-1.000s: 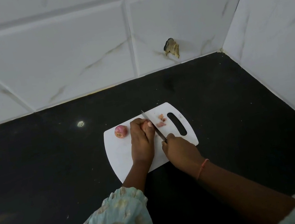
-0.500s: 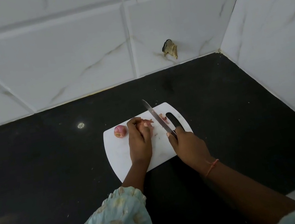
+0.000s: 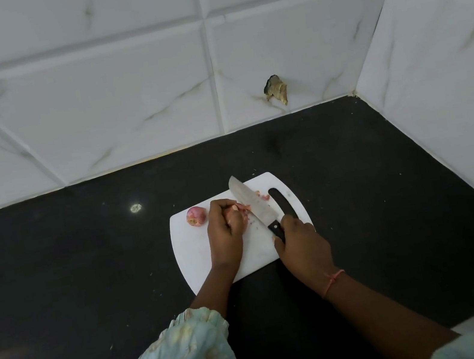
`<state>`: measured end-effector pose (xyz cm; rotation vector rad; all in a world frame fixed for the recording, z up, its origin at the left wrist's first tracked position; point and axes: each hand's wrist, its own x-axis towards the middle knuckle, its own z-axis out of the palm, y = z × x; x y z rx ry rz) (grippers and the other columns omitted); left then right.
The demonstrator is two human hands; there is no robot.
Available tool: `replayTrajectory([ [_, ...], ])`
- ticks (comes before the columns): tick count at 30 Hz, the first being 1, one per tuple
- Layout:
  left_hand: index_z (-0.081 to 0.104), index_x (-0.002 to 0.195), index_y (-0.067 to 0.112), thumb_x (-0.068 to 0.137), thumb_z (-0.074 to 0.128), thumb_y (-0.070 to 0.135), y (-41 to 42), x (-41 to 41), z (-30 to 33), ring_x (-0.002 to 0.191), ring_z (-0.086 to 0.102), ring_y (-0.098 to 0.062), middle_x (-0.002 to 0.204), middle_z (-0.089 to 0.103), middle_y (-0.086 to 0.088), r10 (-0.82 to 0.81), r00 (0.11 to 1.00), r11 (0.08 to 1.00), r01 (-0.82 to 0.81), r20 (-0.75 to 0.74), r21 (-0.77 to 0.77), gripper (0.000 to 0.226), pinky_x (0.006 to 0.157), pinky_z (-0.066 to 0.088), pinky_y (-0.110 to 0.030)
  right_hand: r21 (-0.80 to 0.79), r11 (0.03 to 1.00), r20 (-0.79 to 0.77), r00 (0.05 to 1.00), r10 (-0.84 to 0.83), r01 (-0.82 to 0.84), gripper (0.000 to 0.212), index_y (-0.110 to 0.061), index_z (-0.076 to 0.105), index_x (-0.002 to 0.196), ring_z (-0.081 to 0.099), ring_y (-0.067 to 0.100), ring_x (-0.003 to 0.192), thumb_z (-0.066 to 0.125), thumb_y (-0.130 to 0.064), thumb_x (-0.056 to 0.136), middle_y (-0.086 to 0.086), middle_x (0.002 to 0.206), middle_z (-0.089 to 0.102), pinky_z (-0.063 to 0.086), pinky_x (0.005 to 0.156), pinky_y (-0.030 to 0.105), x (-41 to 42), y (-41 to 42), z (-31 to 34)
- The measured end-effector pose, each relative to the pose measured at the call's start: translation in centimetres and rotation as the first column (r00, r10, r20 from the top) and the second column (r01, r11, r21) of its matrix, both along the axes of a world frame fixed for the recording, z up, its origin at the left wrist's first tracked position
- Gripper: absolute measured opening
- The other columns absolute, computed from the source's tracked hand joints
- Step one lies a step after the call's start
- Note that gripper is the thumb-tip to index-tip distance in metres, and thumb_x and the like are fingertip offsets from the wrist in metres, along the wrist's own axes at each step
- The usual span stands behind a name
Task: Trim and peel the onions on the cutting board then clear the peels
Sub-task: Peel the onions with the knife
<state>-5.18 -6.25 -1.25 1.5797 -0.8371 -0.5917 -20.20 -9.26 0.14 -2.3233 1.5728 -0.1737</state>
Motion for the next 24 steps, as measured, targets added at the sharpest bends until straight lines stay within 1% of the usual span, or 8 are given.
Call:
replayTrajectory([
  [4, 0.057, 0.099, 0.019, 0.105, 0.047, 0.013, 0.4, -0.1, 1.3, 0.089, 0.066, -0.005, 0.100, 0.069, -0.002, -0.023, 0.992, 0.999, 0.026, -0.124, 0.020, 0.013, 0.075, 0.050, -0.012, -0.042, 0.999, 0.000, 1.000, 0.026, -0.026, 0.036, -0.018, 0.050, 0.120, 0.050, 0.020, 0.109, 0.051, -0.043, 0.095, 0.003, 0.119, 0.055, 0.051, 0.081, 0.036, -0.1, -0.7, 0.9],
  [6, 0.060, 0.099, 0.017, 0.106, 0.047, 0.017, 0.6, -0.1, 2.0, 0.093, 0.069, -0.006, 0.102, 0.071, -0.002, -0.040, 0.971, 0.998, 0.048, -0.237, 0.028, 0.015, 0.077, 0.052, -0.015, -0.088, 0.995, 0.236, 0.970, 0.066, -0.047, 0.040, -0.019, 0.052, 0.125, 0.051, 0.016, 0.110, 0.051, -0.046, 0.096, -0.001, 0.122, 0.054, 0.051, 0.083, 0.031, 0.3, -0.9, 1.8],
  [8, 0.064, 0.101, 0.013, 0.106, 0.048, 0.021, 1.1, 0.1, 2.6, 0.099, 0.071, -0.013, 0.105, 0.072, -0.005, -0.076, 0.926, 0.996, 0.089, -0.371, 0.018, 0.019, 0.080, 0.055, -0.022, 0.018, 0.992, 0.544, 0.833, 0.095, -0.124, 0.042, -0.024, 0.049, 0.132, 0.054, 0.005, 0.110, 0.052, -0.046, 0.097, -0.009, 0.126, 0.053, 0.050, 0.086, 0.022, 1.3, -1.0, 3.2],
  [10, 0.066, 0.106, 0.011, 0.105, 0.049, 0.025, 1.5, 0.1, 2.9, 0.104, 0.070, -0.024, 0.111, 0.071, -0.013, -0.113, 0.870, 0.993, 0.119, -0.479, -0.018, 0.023, 0.083, 0.056, -0.033, 0.146, 0.966, 0.683, 0.728, 0.058, -0.214, 0.040, -0.028, 0.051, 0.132, 0.057, -0.001, 0.106, 0.057, -0.044, 0.095, -0.017, 0.120, 0.056, 0.049, 0.083, 0.016, 2.4, -0.9, 4.4],
  [13, 0.065, 0.107, 0.013, 0.103, 0.048, 0.025, 2.0, -0.1, 3.6, 0.100, 0.070, -0.023, 0.108, 0.070, -0.012, -0.098, 0.811, 0.995, 0.085, -0.576, -0.049, 0.021, 0.078, 0.056, -0.035, 0.229, 0.939, 0.724, 0.690, 0.013, -0.258, 0.020, -0.029, 0.064, 0.111, 0.059, -0.002, 0.098, 0.066, -0.031, 0.091, -0.025, 0.102, 0.059, 0.054, 0.079, 0.021, 3.3, -1.0, 5.3],
  [15, 0.063, 0.109, 0.015, 0.103, 0.051, 0.033, 2.0, -0.1, 3.7, 0.100, 0.070, -0.024, 0.110, 0.070, -0.011, -0.054, 0.796, 0.998, 0.051, -0.603, -0.023, 0.022, 0.077, 0.057, -0.035, 0.289, 0.923, 0.743, 0.667, -0.049, -0.254, 0.013, -0.027, 0.068, 0.102, 0.063, 0.007, 0.093, 0.070, -0.026, 0.089, -0.017, 0.098, 0.062, 0.057, 0.069, 0.024, 3.3, -1.2, 5.3],
  [19, 0.059, 0.110, 0.014, 0.100, 0.050, 0.051, 1.9, 0.2, 3.5, 0.096, 0.073, -0.026, 0.104, 0.072, -0.011, 0.036, 0.741, 0.999, -0.027, -0.670, 0.024, 0.039, 0.076, 0.058, -0.035, 0.348, 0.906, 0.760, 0.638, -0.123, -0.240, 0.011, -0.021, 0.071, 0.098, 0.067, 0.017, 0.088, 0.071, -0.019, 0.088, -0.003, 0.096, 0.068, 0.059, 0.062, 0.027, 3.4, -1.6, 5.1],
  [24, 0.057, 0.114, 0.015, 0.096, 0.051, 0.060, 1.4, -0.1, 3.7, 0.089, 0.076, -0.024, 0.099, 0.075, -0.011, 0.117, 0.580, 0.992, -0.108, -0.806, 0.066, 0.049, 0.083, 0.061, -0.039, 0.332, 0.932, 0.778, 0.601, -0.182, -0.147, 0.006, -0.013, 0.070, 0.095, 0.068, 0.014, 0.066, 0.068, -0.011, 0.089, 0.002, 0.083, 0.070, 0.057, 0.056, 0.026, 3.9, -1.0, 4.4],
])
